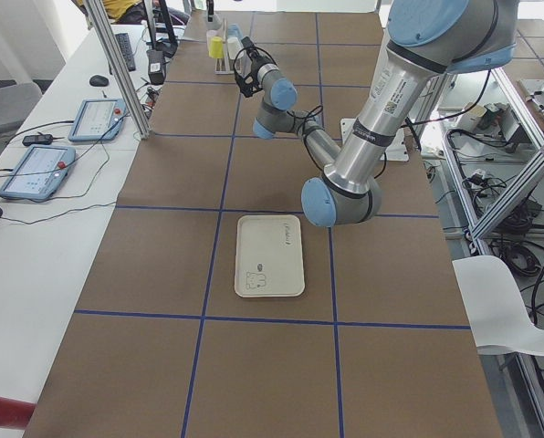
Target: Transfer IKEA cup to right arm and place on rack
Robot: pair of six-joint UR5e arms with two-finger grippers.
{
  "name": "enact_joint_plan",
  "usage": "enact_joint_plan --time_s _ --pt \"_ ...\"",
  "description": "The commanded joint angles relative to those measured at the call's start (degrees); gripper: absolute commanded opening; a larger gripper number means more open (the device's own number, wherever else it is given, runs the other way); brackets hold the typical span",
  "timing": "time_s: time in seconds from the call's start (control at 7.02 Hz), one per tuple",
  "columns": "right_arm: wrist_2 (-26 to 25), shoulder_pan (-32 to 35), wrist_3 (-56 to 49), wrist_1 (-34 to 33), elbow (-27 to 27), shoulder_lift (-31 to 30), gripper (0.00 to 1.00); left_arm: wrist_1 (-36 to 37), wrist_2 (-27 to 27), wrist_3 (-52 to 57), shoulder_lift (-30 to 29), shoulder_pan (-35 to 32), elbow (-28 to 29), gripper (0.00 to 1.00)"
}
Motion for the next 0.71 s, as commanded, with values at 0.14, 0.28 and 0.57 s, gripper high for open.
enact_joint_plan --time_s 0.14,0.28,0.57 --pt "-2.2 -1.5 0.1 0.0 -1.1 0.1 0.35 0.0 0.0 0.0 -0.1 0.0 0.0 1.00" --pt "-3.2 -2.2 0.2 0.0 -1.2 0.2 0.94 0.1 0.0 0.0 -0.1 0.0 0.0 1.00" --pt "-4.7 -2.4 0.3 -0.1 -1.8 -0.1 0.99 1.4 -0.2 2.8 -0.1 0.0 0.4 1.00"
